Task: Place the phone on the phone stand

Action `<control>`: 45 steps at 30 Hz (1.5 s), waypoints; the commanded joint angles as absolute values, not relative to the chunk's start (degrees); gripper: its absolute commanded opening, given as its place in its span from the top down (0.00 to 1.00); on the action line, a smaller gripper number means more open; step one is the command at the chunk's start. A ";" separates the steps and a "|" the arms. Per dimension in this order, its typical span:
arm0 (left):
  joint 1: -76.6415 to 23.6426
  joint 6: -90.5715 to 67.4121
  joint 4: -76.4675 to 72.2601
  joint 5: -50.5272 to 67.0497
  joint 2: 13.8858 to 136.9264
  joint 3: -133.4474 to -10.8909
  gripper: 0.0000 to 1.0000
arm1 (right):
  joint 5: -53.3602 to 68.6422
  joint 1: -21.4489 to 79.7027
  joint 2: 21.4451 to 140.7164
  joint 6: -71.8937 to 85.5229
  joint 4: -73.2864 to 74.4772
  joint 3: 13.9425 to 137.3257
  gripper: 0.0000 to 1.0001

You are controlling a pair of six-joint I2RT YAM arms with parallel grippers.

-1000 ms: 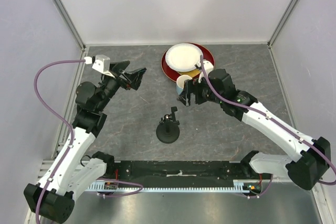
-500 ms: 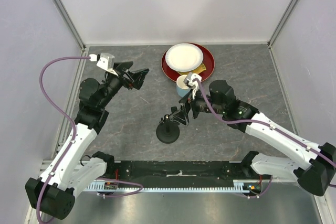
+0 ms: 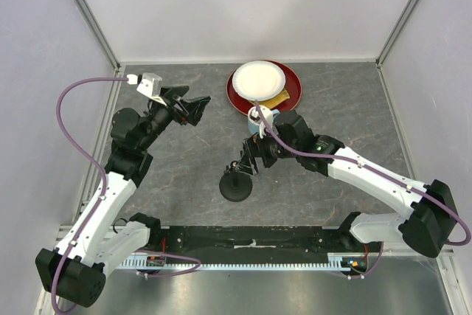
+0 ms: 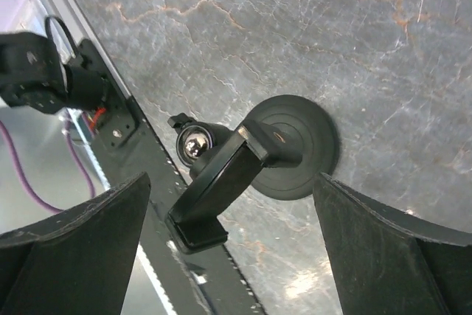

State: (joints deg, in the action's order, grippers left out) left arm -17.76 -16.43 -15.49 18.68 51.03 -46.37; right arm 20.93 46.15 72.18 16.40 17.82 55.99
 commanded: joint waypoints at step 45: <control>-17.93 -18.46 -12.92 28.29 56.51 -53.43 0.14 | -18.09 42.19 50.28 89.91 -15.75 24.69 1.00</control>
